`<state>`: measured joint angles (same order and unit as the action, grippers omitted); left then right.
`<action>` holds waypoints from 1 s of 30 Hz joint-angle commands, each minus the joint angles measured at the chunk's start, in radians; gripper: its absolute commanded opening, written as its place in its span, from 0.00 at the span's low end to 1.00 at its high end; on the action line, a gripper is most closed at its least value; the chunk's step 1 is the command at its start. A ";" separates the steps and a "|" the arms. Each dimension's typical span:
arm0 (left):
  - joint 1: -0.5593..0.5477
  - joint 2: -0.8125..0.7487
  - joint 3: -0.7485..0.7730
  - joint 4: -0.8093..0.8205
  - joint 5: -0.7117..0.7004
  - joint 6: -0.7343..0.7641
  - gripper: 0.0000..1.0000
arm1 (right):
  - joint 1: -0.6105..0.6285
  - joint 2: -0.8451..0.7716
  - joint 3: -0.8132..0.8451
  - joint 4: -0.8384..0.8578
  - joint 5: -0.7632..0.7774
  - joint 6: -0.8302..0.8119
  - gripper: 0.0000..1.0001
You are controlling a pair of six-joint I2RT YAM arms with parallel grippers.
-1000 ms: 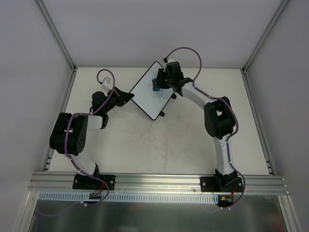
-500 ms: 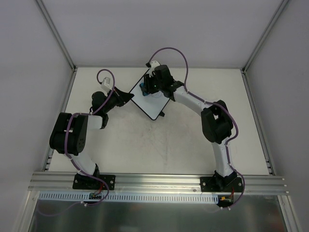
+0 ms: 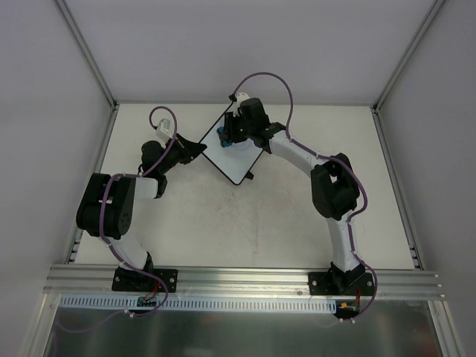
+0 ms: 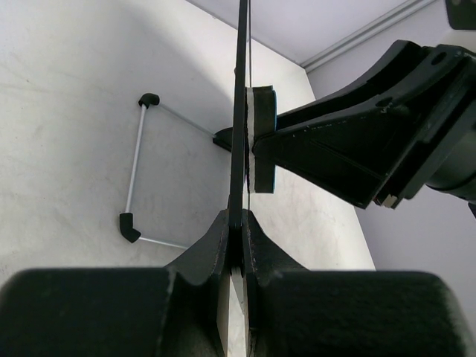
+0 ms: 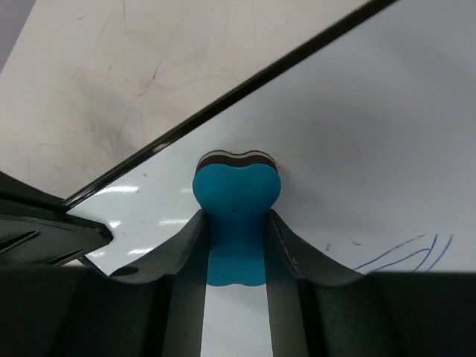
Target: Erase the whiteboard
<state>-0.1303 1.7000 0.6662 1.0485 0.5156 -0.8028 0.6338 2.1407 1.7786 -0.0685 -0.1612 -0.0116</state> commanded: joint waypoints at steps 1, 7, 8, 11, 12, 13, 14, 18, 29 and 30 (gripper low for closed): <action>-0.012 -0.005 0.012 0.022 0.055 0.050 0.00 | -0.063 0.054 -0.004 -0.076 -0.008 0.114 0.00; -0.012 -0.005 0.012 0.025 0.055 0.048 0.00 | -0.151 0.054 -0.071 -0.076 0.020 0.237 0.00; -0.012 -0.005 0.012 0.027 0.055 0.047 0.00 | -0.166 0.054 -0.080 -0.076 0.028 0.248 0.00; -0.012 -0.005 0.010 0.027 0.055 0.047 0.00 | -0.196 0.053 -0.108 -0.076 0.043 0.283 0.00; -0.012 -0.007 0.010 0.027 0.055 0.047 0.00 | -0.204 0.059 -0.114 -0.076 0.042 0.303 0.00; -0.012 -0.007 0.012 0.027 0.055 0.045 0.00 | -0.212 0.064 -0.117 -0.076 0.029 0.312 0.00; -0.012 -0.005 0.010 0.028 0.055 0.045 0.00 | -0.218 0.068 -0.119 -0.076 0.019 0.321 0.00; -0.012 0.000 0.010 0.031 0.055 0.042 0.00 | -0.243 0.094 -0.107 -0.074 -0.026 0.348 0.00; -0.012 0.010 0.021 0.033 0.064 0.040 0.00 | -0.166 0.067 -0.094 -0.030 -0.074 0.230 0.00; -0.012 0.012 0.021 0.033 0.064 0.039 0.00 | -0.157 0.058 -0.091 -0.025 -0.078 0.196 0.00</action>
<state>-0.1314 1.7000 0.6662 1.0573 0.5232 -0.8043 0.3973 2.1841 1.6794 -0.0868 -0.1848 0.2661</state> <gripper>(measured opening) 0.041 0.344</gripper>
